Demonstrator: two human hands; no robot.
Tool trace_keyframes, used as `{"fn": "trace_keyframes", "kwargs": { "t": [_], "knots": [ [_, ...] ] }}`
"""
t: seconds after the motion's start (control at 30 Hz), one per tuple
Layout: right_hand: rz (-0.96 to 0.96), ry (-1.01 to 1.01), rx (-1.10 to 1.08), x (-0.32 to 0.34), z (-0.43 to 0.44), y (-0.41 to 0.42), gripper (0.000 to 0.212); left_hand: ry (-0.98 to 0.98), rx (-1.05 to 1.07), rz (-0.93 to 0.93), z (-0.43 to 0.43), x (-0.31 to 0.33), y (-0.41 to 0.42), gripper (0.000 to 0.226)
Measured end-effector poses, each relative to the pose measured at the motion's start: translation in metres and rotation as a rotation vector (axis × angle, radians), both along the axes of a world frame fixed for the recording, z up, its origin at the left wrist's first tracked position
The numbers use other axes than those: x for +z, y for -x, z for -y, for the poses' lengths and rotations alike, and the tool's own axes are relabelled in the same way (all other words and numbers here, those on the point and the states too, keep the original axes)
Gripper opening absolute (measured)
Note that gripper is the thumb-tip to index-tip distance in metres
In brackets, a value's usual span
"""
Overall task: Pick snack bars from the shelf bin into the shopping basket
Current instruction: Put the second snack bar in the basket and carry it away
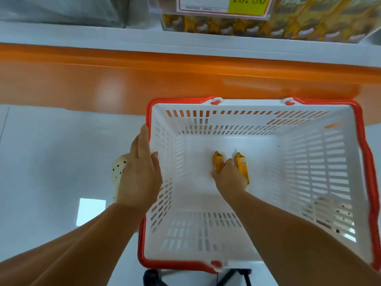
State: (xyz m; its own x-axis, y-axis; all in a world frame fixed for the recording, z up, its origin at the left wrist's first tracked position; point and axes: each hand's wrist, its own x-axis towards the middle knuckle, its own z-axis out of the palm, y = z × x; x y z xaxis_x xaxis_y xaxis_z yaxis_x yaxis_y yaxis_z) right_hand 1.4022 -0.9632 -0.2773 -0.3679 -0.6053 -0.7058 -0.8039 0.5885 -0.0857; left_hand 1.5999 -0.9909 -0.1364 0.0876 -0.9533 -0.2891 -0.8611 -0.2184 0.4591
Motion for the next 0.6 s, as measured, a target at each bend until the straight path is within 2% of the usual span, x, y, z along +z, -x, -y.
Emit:
{"fn": "trace_keyframes", "kwargs": {
  "t": [0.17, 0.33, 0.47, 0.6],
  "knots": [
    [0.07, 0.105, -0.114, 0.037, -0.005, 0.012, 0.062, -0.002, -0.019, -0.009, -0.002, 0.002, -0.002, 0.062],
    [0.075, 0.223, -0.118, 0.098, -0.027, 0.036, 0.048, 0.071, -0.103, 0.036, -0.022, 0.02, 0.003, 0.062],
    [0.059, 0.384, -0.161, 0.146, -0.055, 0.056, 0.048, 0.135, -0.159, 0.045, -0.048, 0.047, 0.018, 0.064],
    [0.13, 0.534, -0.189, 0.198, -0.097, 0.073, 0.047, 0.133, -0.219, -0.015, -0.079, 0.076, 0.028, 0.067]
  ]
}}
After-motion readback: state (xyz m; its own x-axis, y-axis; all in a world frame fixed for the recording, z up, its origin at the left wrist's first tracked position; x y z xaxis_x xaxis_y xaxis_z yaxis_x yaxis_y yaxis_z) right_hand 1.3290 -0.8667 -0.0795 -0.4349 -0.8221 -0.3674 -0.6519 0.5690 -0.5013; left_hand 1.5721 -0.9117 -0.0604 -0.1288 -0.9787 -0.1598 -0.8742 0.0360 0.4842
